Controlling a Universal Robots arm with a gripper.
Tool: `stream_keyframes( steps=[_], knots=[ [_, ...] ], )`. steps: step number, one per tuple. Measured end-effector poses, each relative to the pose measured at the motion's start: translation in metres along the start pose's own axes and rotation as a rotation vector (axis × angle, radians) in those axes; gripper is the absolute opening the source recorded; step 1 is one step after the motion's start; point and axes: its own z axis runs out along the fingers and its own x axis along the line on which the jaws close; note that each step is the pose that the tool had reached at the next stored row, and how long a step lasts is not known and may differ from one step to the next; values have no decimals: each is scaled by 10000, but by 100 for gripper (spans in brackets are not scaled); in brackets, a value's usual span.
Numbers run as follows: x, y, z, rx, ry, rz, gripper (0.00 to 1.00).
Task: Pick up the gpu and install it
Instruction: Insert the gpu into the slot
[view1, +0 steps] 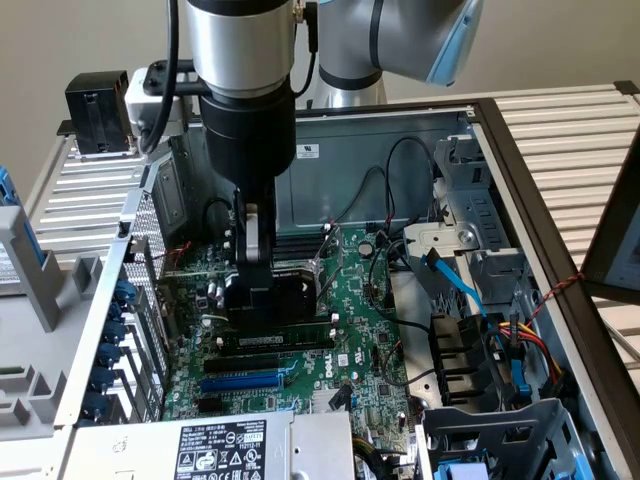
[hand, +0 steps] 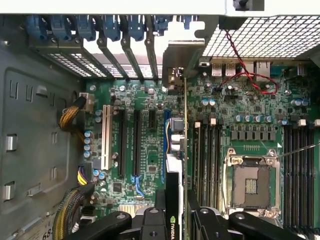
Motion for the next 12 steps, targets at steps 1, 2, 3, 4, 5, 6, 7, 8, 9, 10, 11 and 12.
stream_keyframes(
  steps=[1,2,3,4,5,6,7,8,9,10,11,12],
  knots=[
    [1,0,18,1,-1,-1,26],
    [3,1,38,0,0,-1,26],
    [5,2,56,1,-1,0,26],
    [11,3,73,0,0,-1,26],
    [20,6,91,-1,1,-2,26],
    [31,10,109,-2,2,-4,26],
    [46,14,129,-4,2,-7,26],
    [60,21,146,-6,1,-9,26],
    [68,25,157,-5,0,-10,26],
    [71,27,164,-4,-2,-10,26],
    [73,29,165,-5,0,-10,26],
    [73,29,165,-6,0,-11,26]
  ],
)
